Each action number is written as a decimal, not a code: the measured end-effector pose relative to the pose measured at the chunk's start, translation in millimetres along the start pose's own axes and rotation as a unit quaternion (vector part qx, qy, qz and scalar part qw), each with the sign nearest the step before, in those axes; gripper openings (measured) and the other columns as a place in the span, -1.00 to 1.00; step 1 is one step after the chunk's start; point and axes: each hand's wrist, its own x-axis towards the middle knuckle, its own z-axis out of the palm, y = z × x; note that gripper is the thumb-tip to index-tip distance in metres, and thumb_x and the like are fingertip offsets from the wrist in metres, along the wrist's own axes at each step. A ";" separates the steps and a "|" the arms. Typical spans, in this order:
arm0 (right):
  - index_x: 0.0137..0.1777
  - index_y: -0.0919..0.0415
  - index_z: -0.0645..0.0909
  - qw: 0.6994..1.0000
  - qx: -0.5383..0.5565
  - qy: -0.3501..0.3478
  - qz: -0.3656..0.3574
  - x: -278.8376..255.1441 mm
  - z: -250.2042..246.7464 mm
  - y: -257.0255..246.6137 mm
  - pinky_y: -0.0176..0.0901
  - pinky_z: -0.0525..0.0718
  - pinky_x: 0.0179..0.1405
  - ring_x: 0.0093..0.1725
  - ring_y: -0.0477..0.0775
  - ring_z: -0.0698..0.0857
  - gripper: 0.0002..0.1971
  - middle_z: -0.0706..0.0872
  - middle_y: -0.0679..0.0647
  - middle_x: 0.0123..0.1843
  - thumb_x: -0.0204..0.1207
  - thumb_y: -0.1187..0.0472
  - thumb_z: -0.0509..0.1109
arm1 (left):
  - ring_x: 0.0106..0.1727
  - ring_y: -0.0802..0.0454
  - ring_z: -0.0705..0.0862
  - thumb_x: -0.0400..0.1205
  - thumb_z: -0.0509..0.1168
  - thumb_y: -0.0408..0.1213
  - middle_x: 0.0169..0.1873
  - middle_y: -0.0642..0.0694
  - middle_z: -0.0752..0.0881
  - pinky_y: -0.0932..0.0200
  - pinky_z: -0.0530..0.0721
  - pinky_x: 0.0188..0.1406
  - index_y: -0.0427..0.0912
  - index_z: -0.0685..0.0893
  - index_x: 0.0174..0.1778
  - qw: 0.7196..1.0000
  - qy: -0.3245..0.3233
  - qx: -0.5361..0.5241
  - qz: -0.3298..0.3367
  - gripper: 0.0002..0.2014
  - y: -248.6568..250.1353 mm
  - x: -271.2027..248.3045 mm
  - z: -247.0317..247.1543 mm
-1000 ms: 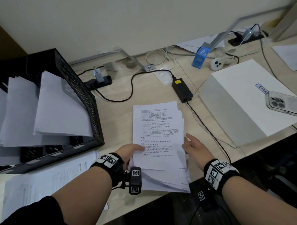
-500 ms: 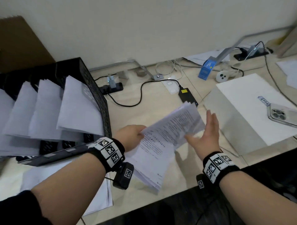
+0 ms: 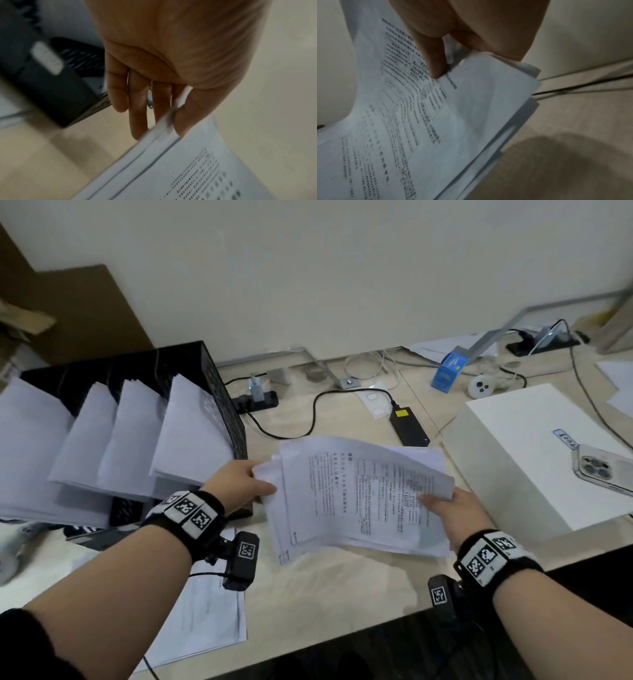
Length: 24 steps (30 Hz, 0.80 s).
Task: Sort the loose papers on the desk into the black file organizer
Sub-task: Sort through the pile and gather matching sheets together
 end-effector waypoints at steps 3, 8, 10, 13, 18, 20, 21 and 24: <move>-0.03 0.25 0.80 0.997 0.061 0.007 0.037 -3.8 -2.2 12.9 0.30 0.75 0.19 0.05 0.38 0.83 -0.86 0.90 0.20 -0.06 0.50 0.45 0.51 | -0.06 -0.07 0.83 0.59 0.47 -0.42 0.01 -0.14 0.88 0.02 0.75 0.00 -0.16 0.79 0.14 0.986 -0.017 -0.164 -0.024 -0.78 -12.2 -4.3 17.1; 0.08 0.29 0.78 0.995 0.077 -0.029 0.054 -5.1 -2.5 27.7 0.36 0.69 0.30 0.11 0.38 0.82 -0.82 0.88 0.24 0.06 0.51 0.45 0.50 | 0.11 -0.11 0.85 0.51 0.59 -0.34 0.08 -0.10 0.88 -0.19 0.75 0.25 -0.13 0.78 0.22 0.963 0.010 -0.268 -0.026 -0.65 -27.2 -0.9 58.1; 0.07 0.27 0.79 0.995 0.073 -0.043 0.055 -5.2 -2.0 30.3 0.38 0.67 0.32 0.13 0.38 0.82 -0.82 0.88 0.22 0.08 0.50 0.43 0.51 | 0.12 -0.11 0.85 0.43 0.64 -0.33 0.11 -0.09 0.87 -0.24 0.75 0.24 -0.10 0.73 0.29 0.948 0.049 -0.313 -0.032 -0.50 -33.5 1.8 67.0; 0.09 0.31 0.77 0.993 0.087 -0.046 0.059 -6.1 -3.0 32.8 0.39 0.68 0.31 0.12 0.40 0.82 -0.79 0.87 0.26 0.07 0.49 0.47 0.49 | 0.18 -0.17 0.83 0.30 0.67 -0.27 0.18 -0.12 0.84 -0.29 0.74 0.25 -0.06 0.67 0.36 0.936 0.052 -0.348 -0.025 -0.33 -39.3 5.6 70.7; 0.14 0.35 0.76 0.987 0.118 -0.073 0.075 -8.3 -6.5 37.8 0.43 0.64 0.34 0.16 0.43 0.80 -0.72 0.85 0.31 0.13 0.42 0.42 0.53 | 0.21 -0.34 0.79 0.38 0.58 -0.39 0.19 -0.31 0.82 -0.38 0.67 0.33 -0.25 0.72 0.33 0.921 -0.022 -0.388 -0.031 -0.45 -45.2 4.1 63.1; 0.14 0.34 0.76 0.986 0.123 -0.083 0.074 -7.6 -5.4 38.4 0.42 0.64 0.35 0.17 0.42 0.80 -0.52 0.85 0.31 0.14 0.20 0.25 0.71 | 0.19 -0.35 0.80 0.42 0.57 -0.47 0.15 -0.31 0.83 -0.34 0.69 0.30 -0.28 0.75 0.27 0.926 -0.020 -0.375 -0.036 -0.54 -45.8 3.6 62.4; 0.14 0.33 0.77 0.986 0.123 -0.084 0.070 -6.5 -4.6 38.2 0.40 0.64 0.34 0.17 0.42 0.80 -0.43 0.85 0.30 0.14 0.10 0.20 0.76 | 0.16 -0.35 0.81 0.46 0.55 -0.52 0.12 -0.30 0.84 -0.31 0.71 0.28 -0.30 0.76 0.23 0.930 -0.011 -0.366 -0.039 -0.60 -44.1 2.5 63.0; 0.14 0.31 0.76 0.988 0.129 -0.073 0.051 -5.5 3.1 28.1 0.33 0.66 0.34 0.18 0.36 0.80 -0.69 0.86 0.25 0.14 0.38 0.41 0.58 | 0.11 -0.32 0.83 0.53 0.49 -0.57 0.06 -0.29 0.86 -0.21 0.76 0.19 -0.33 0.78 0.16 0.934 0.028 -0.356 -0.034 -0.72 -35.3 0.1 63.1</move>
